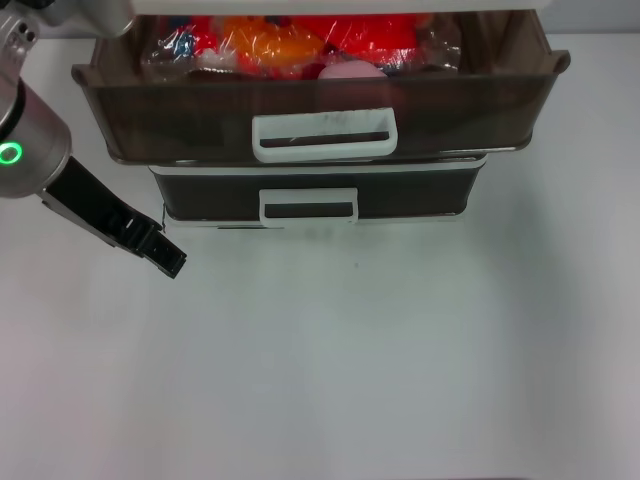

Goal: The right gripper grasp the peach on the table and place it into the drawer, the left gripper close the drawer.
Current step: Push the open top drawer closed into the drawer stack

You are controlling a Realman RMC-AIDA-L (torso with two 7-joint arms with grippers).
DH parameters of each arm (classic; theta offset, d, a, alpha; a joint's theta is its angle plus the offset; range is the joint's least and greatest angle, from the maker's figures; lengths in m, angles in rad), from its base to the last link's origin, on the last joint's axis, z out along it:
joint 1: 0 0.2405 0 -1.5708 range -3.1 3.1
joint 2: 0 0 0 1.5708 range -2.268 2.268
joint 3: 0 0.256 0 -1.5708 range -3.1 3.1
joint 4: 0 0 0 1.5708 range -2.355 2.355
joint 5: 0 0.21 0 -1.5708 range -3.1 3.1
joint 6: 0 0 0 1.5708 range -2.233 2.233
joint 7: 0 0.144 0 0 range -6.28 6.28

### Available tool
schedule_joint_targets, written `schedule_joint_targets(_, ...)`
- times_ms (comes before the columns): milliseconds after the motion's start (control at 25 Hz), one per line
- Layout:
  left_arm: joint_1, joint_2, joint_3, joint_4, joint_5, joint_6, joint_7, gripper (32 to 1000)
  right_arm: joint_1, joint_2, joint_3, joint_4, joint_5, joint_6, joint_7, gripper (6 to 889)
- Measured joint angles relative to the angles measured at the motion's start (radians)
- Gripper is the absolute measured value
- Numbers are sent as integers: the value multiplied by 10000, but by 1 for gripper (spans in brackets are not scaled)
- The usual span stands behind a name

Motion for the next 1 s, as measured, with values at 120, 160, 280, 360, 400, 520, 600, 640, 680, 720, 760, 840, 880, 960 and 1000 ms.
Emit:
schedule_joint_targets(120,38,-8,11,133,-5,-1,-2,776,315,538,-517,658,-911,-293,-370,806)
schedule_joint_targets(160,71,-17,35,239,-14,-2,-11,776,443,765,-630,860,-1258,-377,-507,806)
schedule_joint_targets(280,170,-26,119,563,-175,-30,-70,775,723,1303,-760,1133,-2187,-482,-846,805)
schedule_joint_targets(360,205,-28,156,645,-264,-47,-76,775,828,1519,-776,1146,-2595,-499,-968,804)
schedule_joint_targets(400,212,-29,174,647,-280,-52,-77,775,851,1576,-782,1145,-2678,-504,-1006,803)
schedule_joint_targets(520,254,-30,190,649,-289,-67,-78,774,874,1628,-787,1146,-2757,-533,-1044,802)
schedule_joint_targets(600,300,-30,217,651,-290,-96,-76,774,873,1629,-784,1160,-2762,-627,-1031,802)
schedule_joint_targets(640,342,-29,297,675,-290,-131,-64,774,872,1630,-768,1168,-2764,-686,-1022,802)
schedule_joint_targets(680,387,-24,427,730,-289,-182,-39,774,864,1630,-740,1172,-2762,-736,-1017,802)
schedule_joint_targets(720,458,-15,647,876,-288,-228,23,773,840,1631,-710,1178,-2743,-755,-1017,802)
schedule_joint_targets(760,541,-1,910,1053,-275,-276,107,773,813,1624,-683,1181,-2709,-778,-1020,802)
schedule_joint_targets(840,626,-2,1760,1549,-265,-375,339,773,783,1609,-668,1223,-2672,-836,-1031,802)
schedule_joint_targets(880,617,-10,2235,1773,-266,-403,443,773,774,1600,-667,1298,-2666,-882,-1038,802)
schedule_joint_targets(960,470,-27,3341,2038,-264,-339,496,772,770,1587,-669,1476,-2671,-960,-1046,802)
schedule_joint_targets(1000,333,-45,3985,2135,-276,-201,456,772,774,1584,-669,1579,-2668,-989,-1051,802)
